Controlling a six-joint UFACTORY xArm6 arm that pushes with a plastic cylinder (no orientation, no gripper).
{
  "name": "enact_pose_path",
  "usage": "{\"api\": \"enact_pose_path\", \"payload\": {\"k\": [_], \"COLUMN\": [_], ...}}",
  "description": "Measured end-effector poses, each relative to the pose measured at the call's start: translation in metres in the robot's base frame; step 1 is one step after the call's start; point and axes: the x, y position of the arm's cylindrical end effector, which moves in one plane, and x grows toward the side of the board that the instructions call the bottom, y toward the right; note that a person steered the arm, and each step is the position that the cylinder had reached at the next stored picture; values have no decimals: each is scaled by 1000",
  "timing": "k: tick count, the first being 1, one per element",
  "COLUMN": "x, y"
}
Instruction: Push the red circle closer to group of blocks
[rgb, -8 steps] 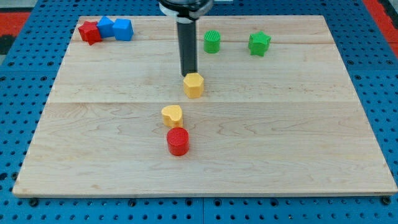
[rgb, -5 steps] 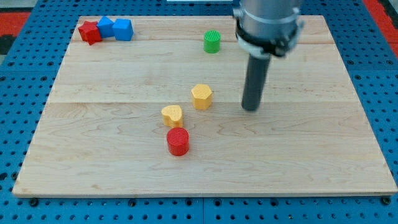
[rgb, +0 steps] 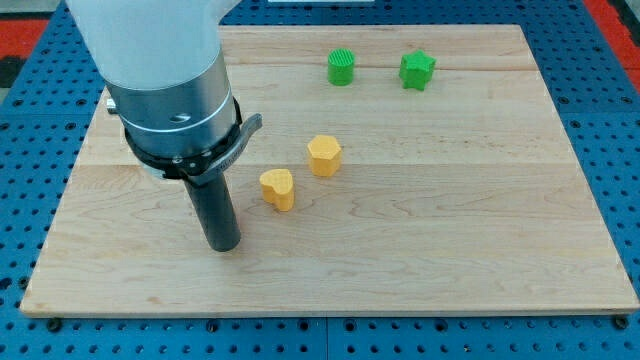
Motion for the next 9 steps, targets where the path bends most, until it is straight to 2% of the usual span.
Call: {"api": "enact_pose_path", "payload": {"k": [2, 3, 4, 5, 6, 8, 9], "x": [-10, 29, 4, -49, -112, -66, -100], "y": [0, 10, -1, -38, -38, -3, 8]}}
